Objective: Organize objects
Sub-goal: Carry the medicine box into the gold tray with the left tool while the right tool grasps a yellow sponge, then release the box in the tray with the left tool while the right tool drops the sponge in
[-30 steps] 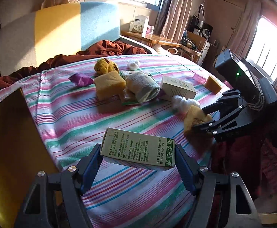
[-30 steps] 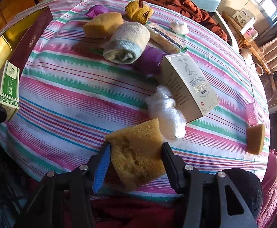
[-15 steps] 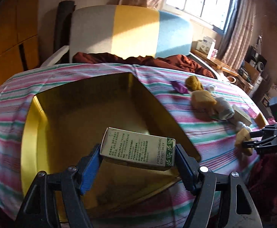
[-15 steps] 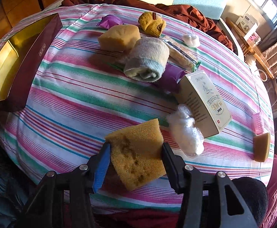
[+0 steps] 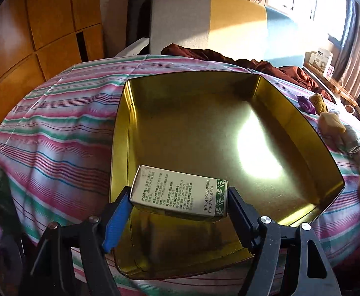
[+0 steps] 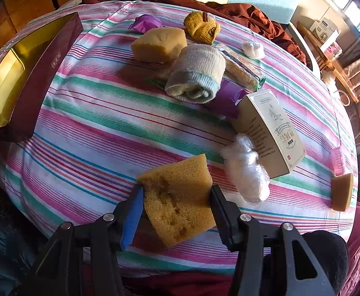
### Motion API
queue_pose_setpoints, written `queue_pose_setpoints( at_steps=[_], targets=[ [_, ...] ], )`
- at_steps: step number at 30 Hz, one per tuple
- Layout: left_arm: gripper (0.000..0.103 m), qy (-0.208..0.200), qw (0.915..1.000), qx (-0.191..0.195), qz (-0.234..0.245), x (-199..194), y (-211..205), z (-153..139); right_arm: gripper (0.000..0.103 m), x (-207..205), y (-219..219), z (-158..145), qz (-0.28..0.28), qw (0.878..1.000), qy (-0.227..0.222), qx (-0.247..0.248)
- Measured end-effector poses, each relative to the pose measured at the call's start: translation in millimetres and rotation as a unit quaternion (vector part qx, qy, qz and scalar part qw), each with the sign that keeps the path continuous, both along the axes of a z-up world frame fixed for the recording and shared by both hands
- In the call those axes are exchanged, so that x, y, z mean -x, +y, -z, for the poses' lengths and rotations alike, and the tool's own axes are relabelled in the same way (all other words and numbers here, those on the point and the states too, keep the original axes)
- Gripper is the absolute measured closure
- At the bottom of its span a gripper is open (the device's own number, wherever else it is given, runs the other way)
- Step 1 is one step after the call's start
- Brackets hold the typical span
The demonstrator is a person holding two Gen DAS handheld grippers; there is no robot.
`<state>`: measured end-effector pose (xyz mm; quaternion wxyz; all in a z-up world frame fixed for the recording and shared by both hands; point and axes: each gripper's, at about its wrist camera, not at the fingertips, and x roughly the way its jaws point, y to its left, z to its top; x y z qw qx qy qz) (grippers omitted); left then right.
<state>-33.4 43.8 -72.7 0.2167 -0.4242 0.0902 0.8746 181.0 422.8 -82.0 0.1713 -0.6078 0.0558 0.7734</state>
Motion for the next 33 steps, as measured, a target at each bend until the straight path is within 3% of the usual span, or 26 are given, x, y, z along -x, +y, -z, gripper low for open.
queue_pose_setpoints(
  at_steps=[8,11,16,22,25,26,29,30,33],
  targets=[
    [0.025,0.014,0.9998,0.013,0.011,-5,3,3,0.049,-3,5,0,0.000,1.000,-0.003,-0.003],
    [0.011,0.015,0.9998,0.011,0.009,-6,4,1,0.049,-3,7,-1,-0.001,1.000,-0.004,-0.004],
    [0.011,0.018,0.9998,-0.007,0.002,-9,-1,-5,0.049,-4,13,-3,-0.001,1.000,0.000,-0.005],
    [0.011,0.044,0.9985,-0.031,-0.015,-9,-11,-27,0.049,-2,12,-23,-0.002,0.999,0.047,0.023],
    [0.011,0.048,0.9974,-0.041,-0.033,-5,-18,-36,0.049,5,-10,-46,-0.038,0.994,0.092,0.035],
    [0.011,0.050,0.9969,-0.046,-0.041,-4,-22,-38,0.049,13,-36,-45,-0.051,0.992,0.107,0.039],
    [0.011,0.050,0.9947,-0.062,-0.065,0,-35,-44,0.049,53,-92,-66,-0.096,0.983,0.145,0.060],
    [0.011,0.047,0.9940,-0.067,-0.072,1,-40,-45,0.049,80,-113,-58,-0.110,0.979,0.154,0.071],
    [0.011,0.045,0.9920,-0.076,-0.090,1,-55,-46,0.049,122,-155,-74,-0.151,0.970,0.166,0.096]
  ],
)
